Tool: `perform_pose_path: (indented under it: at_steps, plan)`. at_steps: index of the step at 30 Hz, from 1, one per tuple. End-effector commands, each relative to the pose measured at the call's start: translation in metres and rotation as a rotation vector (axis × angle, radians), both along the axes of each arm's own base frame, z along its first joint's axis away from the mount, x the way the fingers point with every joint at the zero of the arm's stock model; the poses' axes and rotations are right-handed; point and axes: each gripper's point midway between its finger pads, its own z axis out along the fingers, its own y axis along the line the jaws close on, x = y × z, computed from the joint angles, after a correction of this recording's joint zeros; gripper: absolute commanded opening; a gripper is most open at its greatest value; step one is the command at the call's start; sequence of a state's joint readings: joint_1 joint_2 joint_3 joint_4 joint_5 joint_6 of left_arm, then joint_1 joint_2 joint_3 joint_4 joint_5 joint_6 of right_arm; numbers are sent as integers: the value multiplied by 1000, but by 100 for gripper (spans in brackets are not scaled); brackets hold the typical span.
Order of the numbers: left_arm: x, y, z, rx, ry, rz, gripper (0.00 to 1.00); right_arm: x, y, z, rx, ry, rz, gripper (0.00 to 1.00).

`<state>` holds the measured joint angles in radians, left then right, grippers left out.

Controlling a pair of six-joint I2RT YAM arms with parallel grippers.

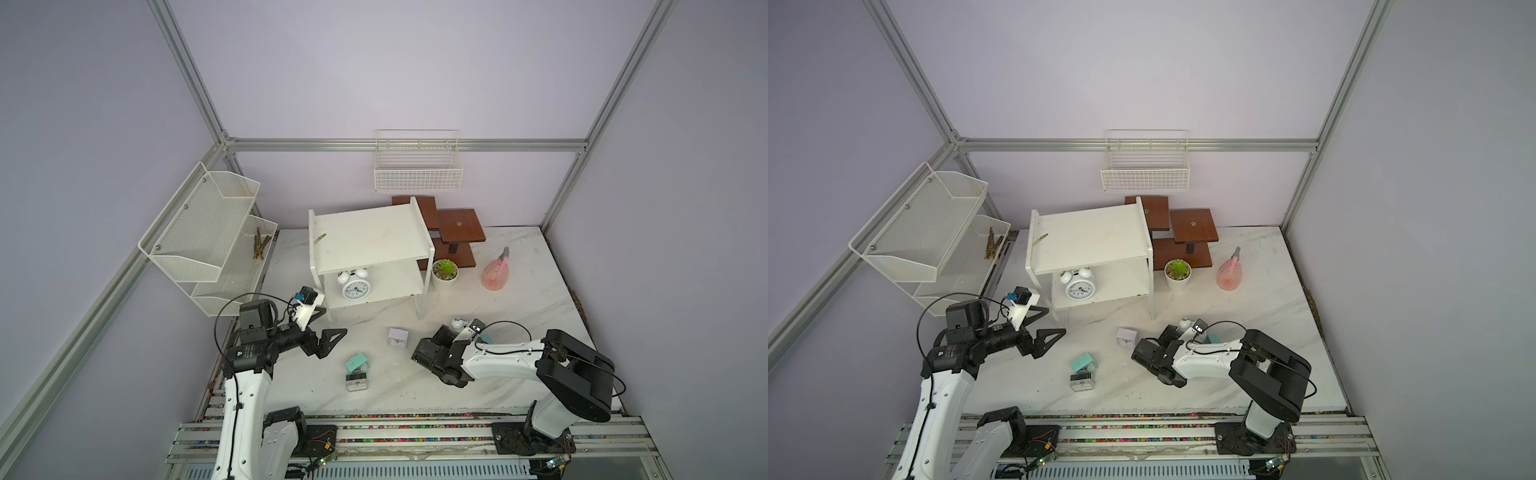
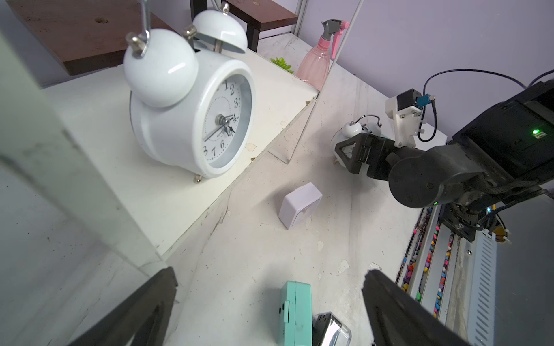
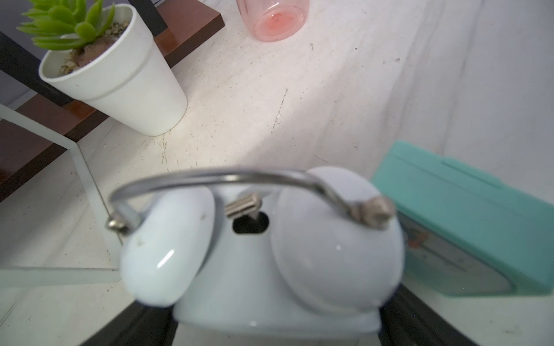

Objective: Place the alarm clocks on the shelf by style
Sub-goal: Pick up the alarm from the center of the board.

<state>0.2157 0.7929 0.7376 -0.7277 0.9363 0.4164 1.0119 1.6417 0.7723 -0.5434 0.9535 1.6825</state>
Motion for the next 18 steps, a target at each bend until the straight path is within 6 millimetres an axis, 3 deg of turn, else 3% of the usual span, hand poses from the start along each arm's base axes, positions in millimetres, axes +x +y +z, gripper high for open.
perform_pose_path:
  at_steps: [1,12,18]
  plan:
    - [-2,-3,7,0,-36,-26,100,5,-7,7,-45,-18,-14,100]
    - [-3,-3,6,-1,-36,-29,100,15,-2,6,-121,1,28,100]
    - [-4,-4,7,-1,-42,-34,100,15,-2,12,-135,-4,50,92]
